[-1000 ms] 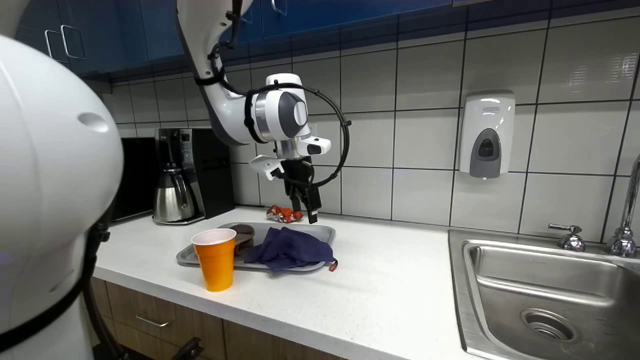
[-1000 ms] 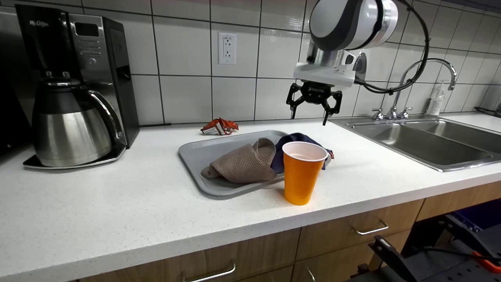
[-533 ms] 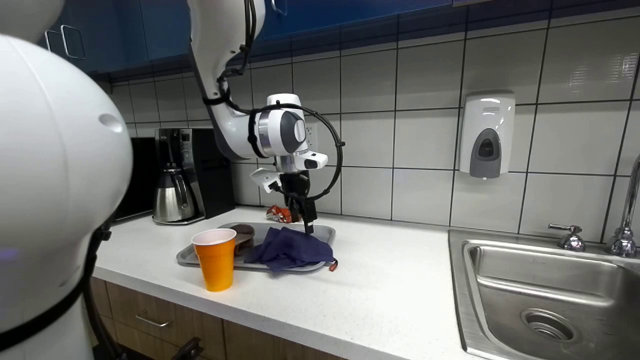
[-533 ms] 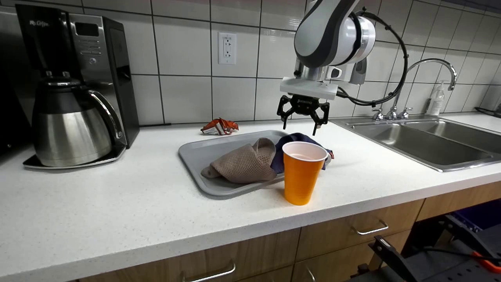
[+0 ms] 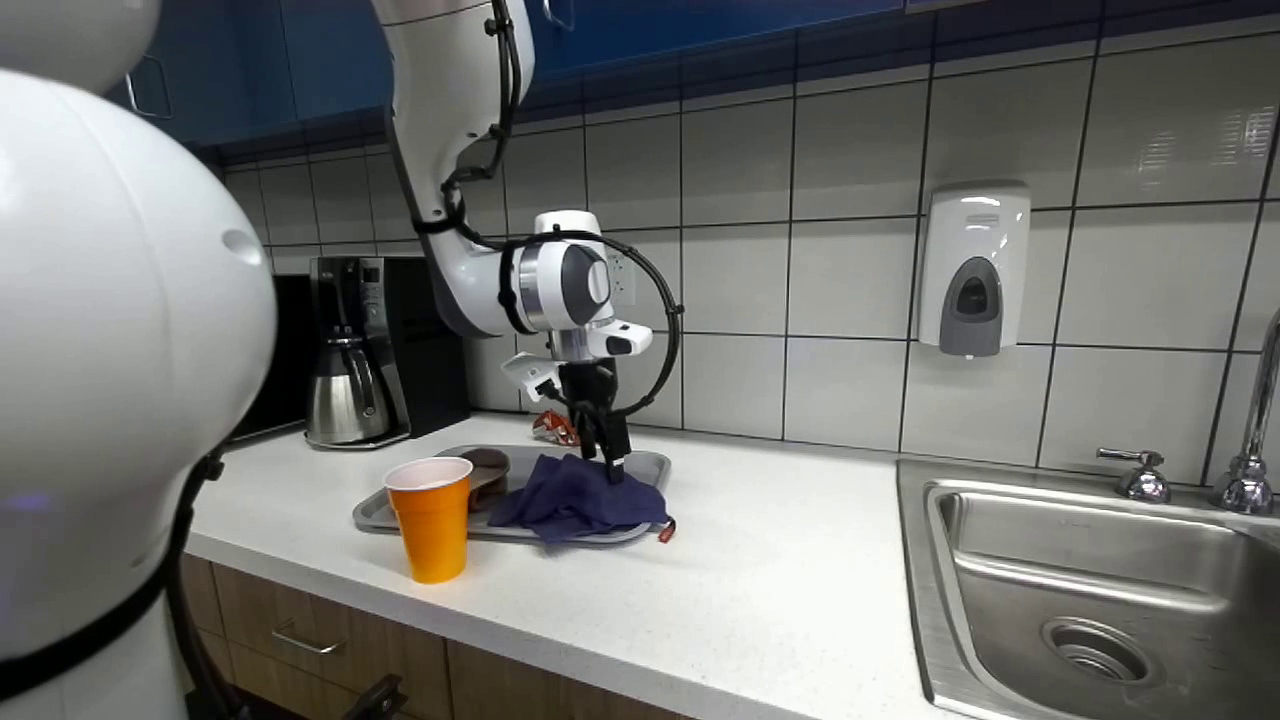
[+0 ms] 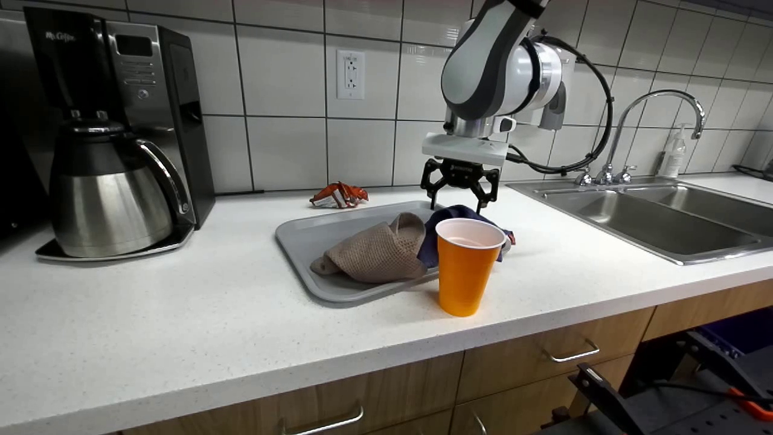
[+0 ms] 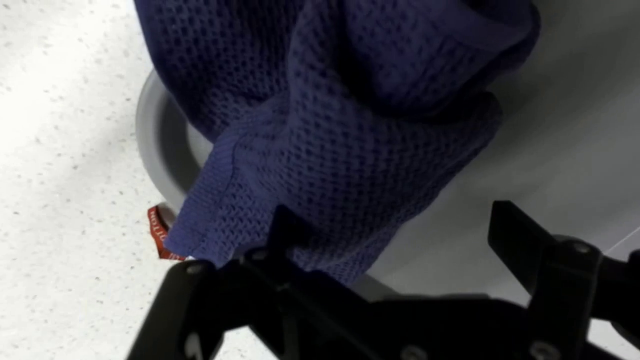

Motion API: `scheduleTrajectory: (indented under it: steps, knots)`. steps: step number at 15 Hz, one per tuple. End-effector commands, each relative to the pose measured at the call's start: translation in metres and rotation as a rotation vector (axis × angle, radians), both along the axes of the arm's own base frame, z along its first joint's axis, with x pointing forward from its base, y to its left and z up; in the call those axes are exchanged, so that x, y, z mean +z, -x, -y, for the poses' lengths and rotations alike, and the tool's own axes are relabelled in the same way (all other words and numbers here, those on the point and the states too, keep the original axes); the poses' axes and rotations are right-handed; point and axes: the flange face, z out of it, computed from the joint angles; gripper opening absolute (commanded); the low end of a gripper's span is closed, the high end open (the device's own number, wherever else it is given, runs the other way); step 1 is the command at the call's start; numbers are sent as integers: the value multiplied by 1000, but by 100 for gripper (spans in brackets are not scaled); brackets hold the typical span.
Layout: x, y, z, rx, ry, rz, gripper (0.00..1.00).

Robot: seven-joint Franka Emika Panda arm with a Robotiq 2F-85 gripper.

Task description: Remove the blue and brown towels from the tray

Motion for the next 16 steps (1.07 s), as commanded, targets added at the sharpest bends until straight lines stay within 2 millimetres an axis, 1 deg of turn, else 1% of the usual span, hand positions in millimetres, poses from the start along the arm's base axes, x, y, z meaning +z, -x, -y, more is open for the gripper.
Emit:
scheduleTrajectory:
  steps: [1, 4, 14, 15, 16]
  knots:
    - [-5, -2, -5, -29, -5, -17, 100]
    - [-9, 3, -7, -33, -10, -31, 100]
    - [-7, 18, -12, -24, -12, -50, 100]
    - [-7, 20, -13, -22, -14, -53, 88]
    - [-7, 22, -14, -20, -12, -55, 72]
